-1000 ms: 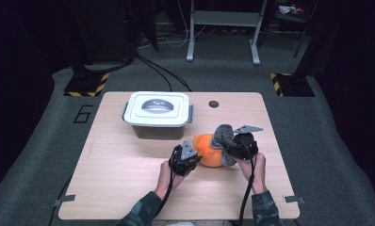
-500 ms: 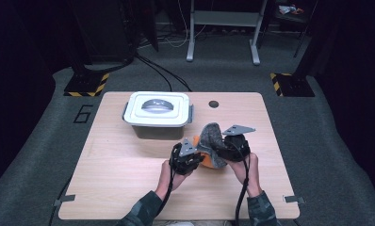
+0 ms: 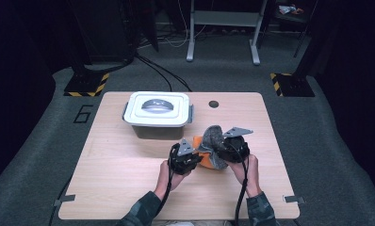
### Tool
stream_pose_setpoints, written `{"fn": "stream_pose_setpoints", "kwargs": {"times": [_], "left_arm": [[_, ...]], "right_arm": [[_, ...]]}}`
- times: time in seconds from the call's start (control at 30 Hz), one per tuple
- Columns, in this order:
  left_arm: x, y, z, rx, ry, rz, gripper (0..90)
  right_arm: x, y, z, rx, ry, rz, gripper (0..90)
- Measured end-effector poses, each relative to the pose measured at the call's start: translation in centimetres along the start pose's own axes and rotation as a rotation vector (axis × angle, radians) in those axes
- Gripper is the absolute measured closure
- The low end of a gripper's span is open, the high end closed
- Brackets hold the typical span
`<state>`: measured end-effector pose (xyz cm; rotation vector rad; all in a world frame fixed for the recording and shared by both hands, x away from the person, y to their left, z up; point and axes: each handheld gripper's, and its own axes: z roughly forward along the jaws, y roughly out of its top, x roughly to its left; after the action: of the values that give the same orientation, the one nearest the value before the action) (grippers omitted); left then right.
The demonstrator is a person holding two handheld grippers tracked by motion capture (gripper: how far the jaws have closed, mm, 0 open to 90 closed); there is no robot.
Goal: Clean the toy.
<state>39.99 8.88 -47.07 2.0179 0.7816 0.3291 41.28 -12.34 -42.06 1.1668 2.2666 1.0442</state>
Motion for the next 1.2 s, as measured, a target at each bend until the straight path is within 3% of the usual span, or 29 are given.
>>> {"fn": "stream_pose_setpoints", "kwargs": {"times": [0.27, 0.3, 0.33, 0.57, 0.63, 0.83, 0.93, 1.03, 1.2], "left_arm": [[0.1, -0.1, 0.1, 0.006, 0.002, -0.001, 81.4], [0.1, -0.1, 0.1, 0.006, 0.002, -0.001, 81.4], [0.2, -0.1, 0.0, 0.007, 0.001, -0.002, 81.4], [0.3, -0.2, 0.0, 0.01, -0.003, -0.007, 81.2], [0.3, -0.2, 0.1, 0.01, -0.002, -0.007, 81.2], [0.3, -0.2, 0.1, 0.011, 0.002, -0.007, 81.2], [0.4, -0.3, 0.1, 0.012, 0.001, -0.01, 81.2], [0.5, -0.3, 0.1, 0.015, 0.002, -0.008, 81.2], [0.3, -0.3, 0.0, 0.011, 0.005, -0.007, 81.2]], "right_arm": [[-1.3, -1.1, -0.1, 0.023, -0.034, 0.043, 64.3], [-1.5, -1.3, -0.1, 0.024, -0.044, 0.024, 64.3], [-1.6, -1.4, -0.1, 0.032, -0.051, 0.047, 64.3], [-2.9, -2.4, 0.3, 0.057, -0.093, 0.083, 64.4], [-3.4, -2.8, 0.4, 0.052, -0.078, 0.099, 64.4], [-4.4, -3.6, 1.0, 0.08, -0.09, 0.136, 64.4], [-4.6, -4.0, 1.6, 0.12, -0.145, 0.134, 64.5], [-5.2, -4.7, 2.4, 0.143, -0.145, 0.15, 64.5], [-6.3, -5.7, 3.9, 0.188, -0.104, 0.212, 64.6]]}}
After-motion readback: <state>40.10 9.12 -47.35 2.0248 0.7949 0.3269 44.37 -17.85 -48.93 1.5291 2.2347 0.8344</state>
